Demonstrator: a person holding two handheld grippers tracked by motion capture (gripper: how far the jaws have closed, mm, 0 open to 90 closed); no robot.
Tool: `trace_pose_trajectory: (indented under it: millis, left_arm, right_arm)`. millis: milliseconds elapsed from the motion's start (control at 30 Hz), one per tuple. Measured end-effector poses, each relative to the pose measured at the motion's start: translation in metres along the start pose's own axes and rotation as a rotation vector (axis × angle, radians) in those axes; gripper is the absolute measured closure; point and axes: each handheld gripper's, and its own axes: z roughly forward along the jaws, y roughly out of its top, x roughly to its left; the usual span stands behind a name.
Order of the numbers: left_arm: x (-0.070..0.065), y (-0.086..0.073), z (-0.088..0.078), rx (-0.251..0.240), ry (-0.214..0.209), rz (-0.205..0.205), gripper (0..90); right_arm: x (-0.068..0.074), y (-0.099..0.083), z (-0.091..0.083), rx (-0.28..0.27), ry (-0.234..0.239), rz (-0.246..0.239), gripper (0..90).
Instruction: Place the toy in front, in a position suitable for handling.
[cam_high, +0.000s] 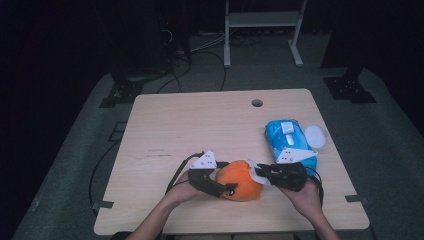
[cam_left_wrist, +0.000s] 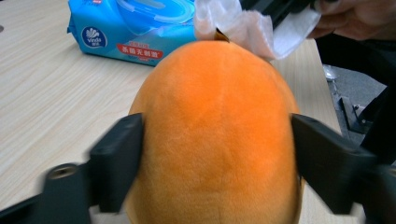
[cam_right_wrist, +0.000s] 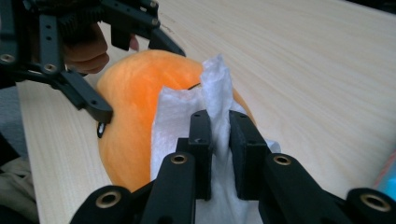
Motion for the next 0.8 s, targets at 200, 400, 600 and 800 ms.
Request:
trace_pose_trajectory:
  millis: [200,400,600,800]
  left_arm:
    - [-0.021,0.012,0.007,-0.012,-0.001,0.152,33.7]
    - [-0.019,0.008,0.007,-0.008,-0.011,0.139,29.5]
    - [-0.011,0.005,0.01,-0.032,-0.01,0.048,22.3]
    - [-0.028,0.014,0.013,-0.024,0.02,0.154,29.1]
  right_arm:
    - [0.029,0.02,-0.004,-0.084,0.02,-0.109,79.1]
    - [0.024,0.018,0.0,-0.045,0.009,-0.113,79.2]
    - [0.013,0.011,-0.004,-0.031,-0.013,-0.071,79.1]
    - [0.034,0.021,0.0,-0.07,0.029,-0.12,79.1]
